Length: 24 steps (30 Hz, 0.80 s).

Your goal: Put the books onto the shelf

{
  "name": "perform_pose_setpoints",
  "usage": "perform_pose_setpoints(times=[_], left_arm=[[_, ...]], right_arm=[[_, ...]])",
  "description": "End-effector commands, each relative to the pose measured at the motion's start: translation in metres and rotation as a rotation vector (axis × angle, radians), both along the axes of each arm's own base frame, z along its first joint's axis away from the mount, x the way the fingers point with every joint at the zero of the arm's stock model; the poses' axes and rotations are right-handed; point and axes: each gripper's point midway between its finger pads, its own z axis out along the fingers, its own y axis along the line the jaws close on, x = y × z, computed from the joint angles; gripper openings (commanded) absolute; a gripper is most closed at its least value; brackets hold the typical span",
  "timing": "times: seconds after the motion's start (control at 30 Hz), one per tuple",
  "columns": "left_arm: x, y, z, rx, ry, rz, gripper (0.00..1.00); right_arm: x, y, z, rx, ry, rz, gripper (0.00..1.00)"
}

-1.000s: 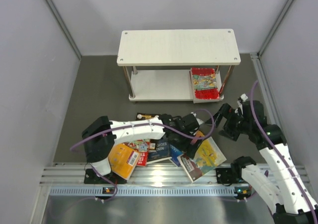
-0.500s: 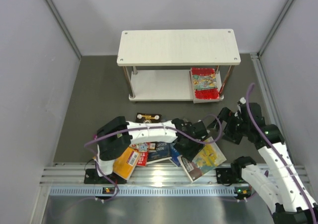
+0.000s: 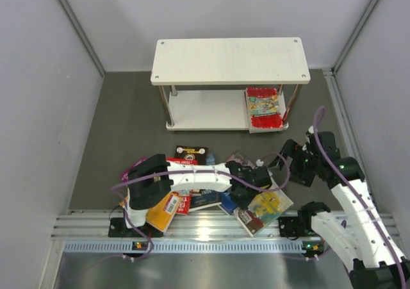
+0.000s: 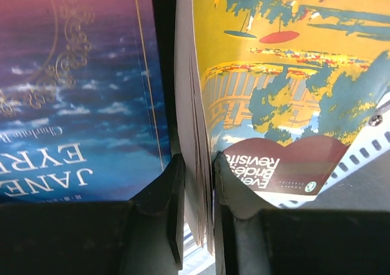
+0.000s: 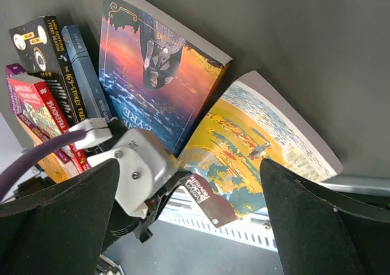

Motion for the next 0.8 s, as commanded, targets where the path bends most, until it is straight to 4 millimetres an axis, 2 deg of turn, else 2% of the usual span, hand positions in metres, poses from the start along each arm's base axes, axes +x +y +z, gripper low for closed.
perform_pose_setpoints(times=[0.0,0.03,0.07,0.1,0.13,0.2,0.23,0.3,0.33,0.43,0.5,0.53,0.57,0.63,0.67,0.77], left_arm=[[-0.015,0.050,-0.030,0.168,0.029,0.021,0.00],[-0.010,0.044,-0.005,0.092,0.018,0.039,0.00],[-0.007,0.042,0.008,0.054,0.018,0.054,0.00],[0.001,0.041,0.020,0.019,0.018,0.097,0.00],[0.005,0.038,0.043,-0.051,0.012,0.122,0.00],[0.014,0.035,0.065,-0.123,0.026,0.187,0.00],[0.017,0.031,0.083,-0.188,0.022,0.202,0.00],[0.022,0.027,0.100,-0.254,0.030,0.241,0.00],[0.026,0.024,0.116,-0.316,0.026,0.252,0.00],[0.040,0.025,0.143,-0.410,0.025,0.319,0.00],[0.058,0.027,0.157,-0.467,0.019,0.387,0.00],[0.062,0.028,0.170,-0.512,0.020,0.399,0.00],[0.077,0.027,0.180,-0.568,0.004,0.424,0.00],[0.087,0.026,0.203,-0.655,-0.011,0.438,0.00],[0.102,0.028,0.215,-0.699,-0.022,0.471,0.00],[0.127,0.032,0.232,-0.734,-0.053,0.532,0.00]], right_arm=[[0.022,-0.003,0.042,-0.004,-0.126,0.000,0.98],[0.024,-0.004,0.048,-0.009,-0.134,-0.002,0.98],[0.027,-0.006,0.055,-0.016,-0.144,-0.006,0.98],[0.036,-0.008,0.070,-0.022,-0.171,-0.021,0.98],[0.039,-0.009,0.078,-0.028,-0.184,-0.025,0.98],[0.046,-0.013,0.100,-0.042,-0.222,-0.041,0.98],[0.048,-0.014,0.105,-0.048,-0.232,-0.043,0.98],[0.050,-0.017,0.119,-0.059,-0.252,-0.057,0.98],[0.051,-0.018,0.123,-0.058,-0.256,-0.066,0.98],[0.049,-0.018,0.134,-0.046,-0.267,-0.085,0.98],[0.045,-0.018,0.140,-0.037,-0.272,-0.094,0.98],[0.046,-0.018,0.142,-0.030,-0.274,-0.105,0.98],[0.045,-0.018,0.143,-0.025,-0.277,-0.108,0.98],[0.043,-0.018,0.148,-0.014,-0.288,-0.114,0.98],[0.042,-0.017,0.149,-0.007,-0.293,-0.111,0.98],[0.039,-0.015,0.148,0.001,-0.288,-0.105,0.98]])
